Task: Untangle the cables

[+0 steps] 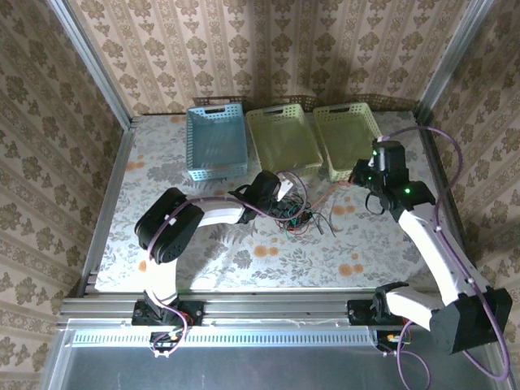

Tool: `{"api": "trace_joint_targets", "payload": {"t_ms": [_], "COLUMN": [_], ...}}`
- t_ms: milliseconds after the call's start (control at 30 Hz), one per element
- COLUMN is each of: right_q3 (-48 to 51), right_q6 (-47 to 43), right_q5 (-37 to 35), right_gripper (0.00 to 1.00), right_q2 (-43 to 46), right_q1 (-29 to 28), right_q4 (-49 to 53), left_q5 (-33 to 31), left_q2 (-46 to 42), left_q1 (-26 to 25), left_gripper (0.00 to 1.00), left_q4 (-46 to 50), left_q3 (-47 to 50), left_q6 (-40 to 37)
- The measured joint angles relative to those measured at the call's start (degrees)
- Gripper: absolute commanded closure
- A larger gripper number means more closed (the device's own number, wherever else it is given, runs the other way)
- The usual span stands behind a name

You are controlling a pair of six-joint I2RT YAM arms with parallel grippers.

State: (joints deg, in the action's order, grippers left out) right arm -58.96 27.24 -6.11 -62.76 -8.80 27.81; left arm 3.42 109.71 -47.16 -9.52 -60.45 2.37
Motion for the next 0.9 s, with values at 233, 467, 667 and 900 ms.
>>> {"api": "trace_joint_targets", "payload": {"t_ms": [233, 467, 667, 900], "right_q3": [0.0, -2.2, -5.1, -8.0], "right_q6": [0.5, 1.4, 2.8, 2.8], "right_q5": [-2.0, -3.9, -4.0, 5.3], "right_gripper": [1.00, 1.00, 1.00, 1.00], "right_q2": [4.0, 5.2, 6.4, 0.7], "right_q1": [3.3, 9.1, 11.7, 12.0], "right_q4": [-0.7, -3.0, -5.9, -5.8], "left_q5": [-0.7, -2.9, -3.3, -2.2], "left_q2": [-0.9, -1.3, -1.4, -5.7], "left_q1": [0.8, 1.7, 2.3, 3.0], "left_gripper": [0.08, 0.08, 0.10, 0.08], "left_q4": [-3.1, -2.8, -3.2, -2.4], "left_q3": [2.7, 5.5, 6.4, 10.7], "left_q6": [1.8, 2.4, 2.4, 1.7]}}
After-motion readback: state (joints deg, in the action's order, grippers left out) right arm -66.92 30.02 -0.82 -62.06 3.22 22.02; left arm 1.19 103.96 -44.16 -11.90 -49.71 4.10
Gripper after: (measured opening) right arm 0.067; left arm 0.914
